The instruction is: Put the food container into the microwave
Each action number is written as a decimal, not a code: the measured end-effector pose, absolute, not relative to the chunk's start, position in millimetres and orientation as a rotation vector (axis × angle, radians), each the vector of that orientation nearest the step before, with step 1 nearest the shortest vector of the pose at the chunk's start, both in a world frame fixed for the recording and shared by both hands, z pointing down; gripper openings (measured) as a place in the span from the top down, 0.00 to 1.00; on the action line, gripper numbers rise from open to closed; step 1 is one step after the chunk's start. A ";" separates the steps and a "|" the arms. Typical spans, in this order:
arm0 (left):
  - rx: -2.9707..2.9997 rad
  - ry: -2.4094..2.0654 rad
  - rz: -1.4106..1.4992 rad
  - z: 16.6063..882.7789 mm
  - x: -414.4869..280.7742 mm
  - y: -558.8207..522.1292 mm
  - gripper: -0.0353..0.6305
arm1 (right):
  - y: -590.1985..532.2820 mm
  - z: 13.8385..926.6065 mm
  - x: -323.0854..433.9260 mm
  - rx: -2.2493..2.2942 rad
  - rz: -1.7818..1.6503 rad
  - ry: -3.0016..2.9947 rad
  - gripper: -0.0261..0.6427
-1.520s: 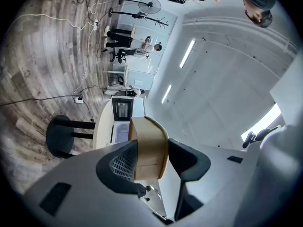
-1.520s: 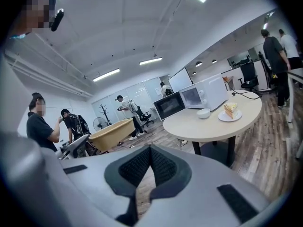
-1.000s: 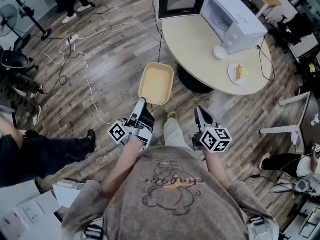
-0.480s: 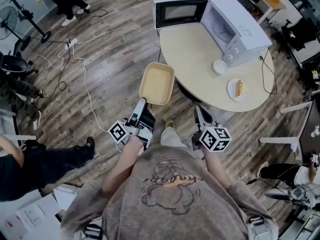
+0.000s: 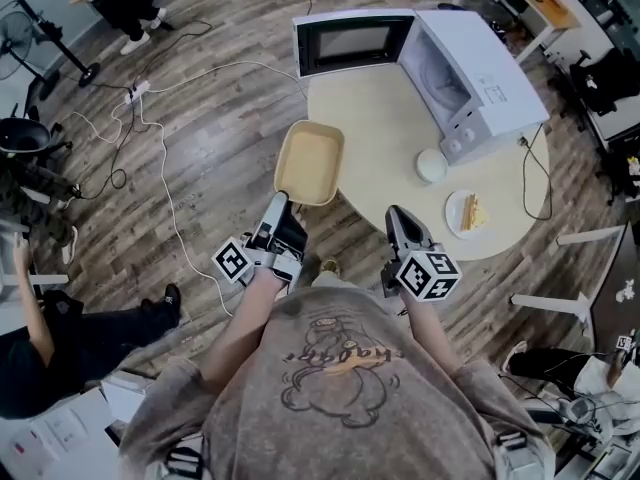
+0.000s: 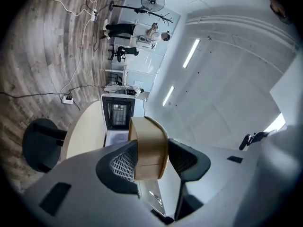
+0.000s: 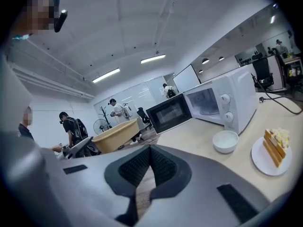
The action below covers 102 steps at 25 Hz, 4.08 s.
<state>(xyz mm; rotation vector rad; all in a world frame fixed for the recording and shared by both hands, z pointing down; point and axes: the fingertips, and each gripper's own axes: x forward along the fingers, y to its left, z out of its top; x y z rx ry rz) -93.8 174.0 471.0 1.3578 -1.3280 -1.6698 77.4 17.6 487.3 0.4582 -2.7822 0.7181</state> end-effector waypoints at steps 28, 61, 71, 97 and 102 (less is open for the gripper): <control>1.413 -1.265 -1.637 465.6 -191.8 33.7 0.62 | -109.0 494.9 -26.1 0.462 0.739 -2.778 0.96; 1.532 -0.726 -1.202 494.1 -172.6 -175.0 0.62 | -178.4 490.7 27.5 1.264 0.802 -2.636 0.96; 1.562 -0.687 -1.121 516.5 -167.7 -217.5 0.62 | -170.3 491.6 41.6 1.395 0.804 -2.566 0.96; 1.578 -0.659 -1.035 572.8 -142.4 -320.1 0.62 | -171.5 498.6 64.7 1.516 0.821 -2.468 0.96; 1.571 -0.656 -1.051 577.4 -141.2 -337.4 0.62 | -173.1 500.2 69.2 1.533 0.829 -2.450 0.96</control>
